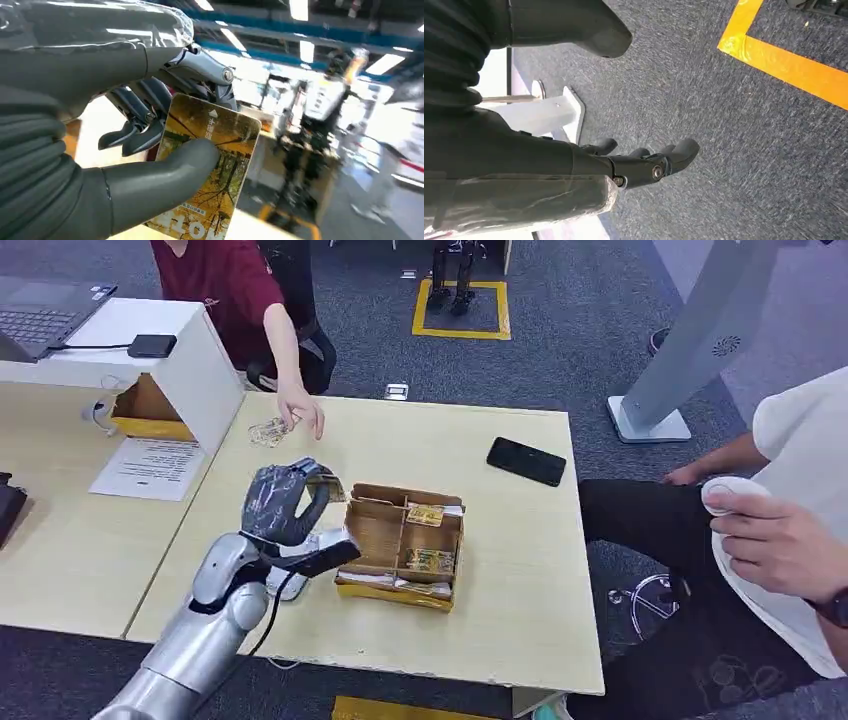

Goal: Pass the card to the sensor for recognition and then transmit it.

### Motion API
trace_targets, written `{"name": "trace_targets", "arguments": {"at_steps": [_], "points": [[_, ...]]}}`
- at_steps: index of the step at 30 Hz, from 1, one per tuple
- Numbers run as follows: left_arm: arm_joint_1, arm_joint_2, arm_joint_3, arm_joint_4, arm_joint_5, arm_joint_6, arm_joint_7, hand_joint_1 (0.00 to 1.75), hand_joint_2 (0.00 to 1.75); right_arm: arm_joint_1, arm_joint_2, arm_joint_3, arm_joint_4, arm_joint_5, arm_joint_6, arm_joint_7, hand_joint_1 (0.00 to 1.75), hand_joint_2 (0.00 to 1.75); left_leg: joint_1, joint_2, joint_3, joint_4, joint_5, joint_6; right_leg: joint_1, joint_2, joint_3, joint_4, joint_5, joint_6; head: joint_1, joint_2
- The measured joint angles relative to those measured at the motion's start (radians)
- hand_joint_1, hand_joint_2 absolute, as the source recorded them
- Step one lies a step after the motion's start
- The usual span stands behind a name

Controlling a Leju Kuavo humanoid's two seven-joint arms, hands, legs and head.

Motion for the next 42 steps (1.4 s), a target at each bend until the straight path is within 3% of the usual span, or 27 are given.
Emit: {"name": "trace_targets", "arguments": {"at_steps": [5,9,31,32,36,37,42], "points": [[-0.121,-0.001,0.055,0.122,-0.010,0.011,0.024,1.75,1.75,-0.008,0.000,0.013,0.000,0.005,0.003,0.005,0.00,1.75,0.000,0.001,0.000,0.000,0.001,-0.001,0.000,0.001,0.000,0.000,0.001,0.000,0.000,0.000],[-0.157,-0.001,0.071,0.187,-0.012,0.018,0.023,1.75,1.75,-0.011,0.000,0.018,0.000,0.009,0.003,0.005,0.00,1.75,0.000,0.000,0.000,0.000,0.001,-0.001,0.000,0.001,0.000,0.000,0.001,0.000,0.000,0.000],[-0.171,-0.010,0.109,0.309,0.001,0.038,-0.001,1.75,1.75,-0.012,0.000,0.020,0.000,-0.003,0.002,0.000,0.00,1.75,0.000,0.001,0.000,0.000,0.001,-0.001,0.000,0.001,0.000,0.000,0.001,0.000,0.000,0.000],[-0.171,-0.010,0.110,0.312,0.002,0.041,-0.004,0.87,1.75,-0.012,0.000,0.021,0.000,-0.003,0.002,0.000,0.00,1.75,0.000,0.001,0.000,0.000,0.001,-0.001,0.000,0.001,0.000,0.000,0.001,0.000,0.000,0.000],[-0.171,-0.012,0.112,0.321,0.003,0.045,-0.008,0.87,1.75,-0.012,0.000,0.021,0.000,-0.004,0.001,0.000,0.00,1.75,0.000,0.001,0.000,0.000,0.001,-0.001,0.000,0.001,0.000,0.000,0.001,0.000,0.000,0.000],[-0.171,-0.013,0.114,0.322,0.004,0.048,-0.008,0.00,1.75,-0.012,0.000,0.021,0.000,-0.004,0.001,0.000,0.00,1.75,0.000,0.001,0.000,0.000,0.001,-0.001,0.000,0.001,0.000,0.000,0.001,0.000,0.000,0.000],[-0.172,-0.018,0.116,0.326,0.010,0.056,-0.008,0.00,1.75,-0.012,0.000,0.021,0.000,-0.004,0.001,0.000,0.00,1.75,0.000,0.000,0.000,0.001,0.001,-0.001,0.000,0.001,0.000,0.000,0.001,0.000,0.000,0.000]]}}
